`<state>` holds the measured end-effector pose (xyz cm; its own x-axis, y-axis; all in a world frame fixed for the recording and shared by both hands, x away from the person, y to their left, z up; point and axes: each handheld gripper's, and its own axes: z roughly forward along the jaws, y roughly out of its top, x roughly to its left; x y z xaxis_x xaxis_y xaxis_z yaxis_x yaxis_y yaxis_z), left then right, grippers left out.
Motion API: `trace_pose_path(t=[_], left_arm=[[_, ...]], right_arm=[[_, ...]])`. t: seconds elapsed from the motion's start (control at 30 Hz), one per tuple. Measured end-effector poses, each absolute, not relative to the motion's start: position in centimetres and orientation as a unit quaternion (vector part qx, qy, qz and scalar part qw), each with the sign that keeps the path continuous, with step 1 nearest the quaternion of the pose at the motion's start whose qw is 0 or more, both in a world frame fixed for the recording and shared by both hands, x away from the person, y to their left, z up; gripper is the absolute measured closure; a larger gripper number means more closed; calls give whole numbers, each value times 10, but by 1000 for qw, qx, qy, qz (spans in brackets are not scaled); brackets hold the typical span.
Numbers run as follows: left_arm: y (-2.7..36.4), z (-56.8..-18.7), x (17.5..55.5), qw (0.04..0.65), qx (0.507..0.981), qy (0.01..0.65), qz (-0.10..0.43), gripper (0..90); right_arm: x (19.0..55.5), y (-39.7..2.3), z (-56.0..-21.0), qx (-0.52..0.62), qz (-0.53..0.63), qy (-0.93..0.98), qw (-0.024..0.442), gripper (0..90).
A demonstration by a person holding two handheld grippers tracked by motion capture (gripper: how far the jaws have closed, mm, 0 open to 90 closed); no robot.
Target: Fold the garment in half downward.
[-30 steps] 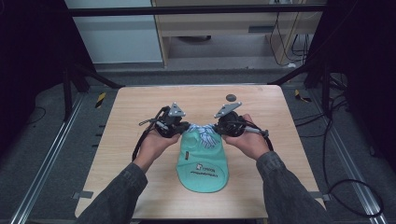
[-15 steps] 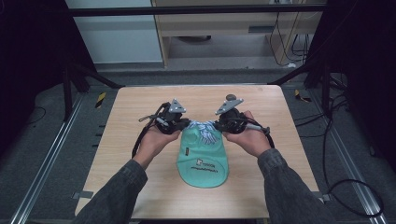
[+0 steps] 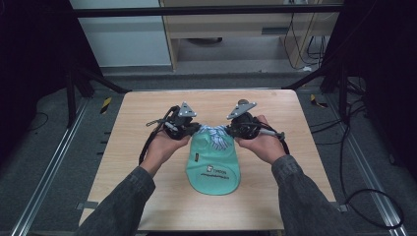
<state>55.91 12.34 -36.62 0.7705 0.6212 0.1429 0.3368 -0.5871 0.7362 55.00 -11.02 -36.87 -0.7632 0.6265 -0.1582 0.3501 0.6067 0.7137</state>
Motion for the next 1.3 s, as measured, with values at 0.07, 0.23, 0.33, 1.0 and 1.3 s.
trace_pose_path(t=[0.07, 0.23, 0.33, 1.0, 1.3], left_arm=[[122, -365, 559, 360, 869, 274, 200, 868], [121, -362, 561, 360, 869, 270, 204, 868], [121, -361, 563, 361, 869, 271, 205, 868], [120, -355, 576, 356, 868, 272, 214, 868], [118, -354, 583, 356, 867, 272, 218, 867]], right_arm=[[550, -110, -367, 279, 343, 874, 202, 842], [552, -111, -365, 277, 344, 873, 206, 842], [554, -112, -364, 280, 344, 872, 208, 842], [566, -108, -358, 285, 338, 871, 217, 842], [575, -108, -360, 291, 336, 868, 220, 842]])
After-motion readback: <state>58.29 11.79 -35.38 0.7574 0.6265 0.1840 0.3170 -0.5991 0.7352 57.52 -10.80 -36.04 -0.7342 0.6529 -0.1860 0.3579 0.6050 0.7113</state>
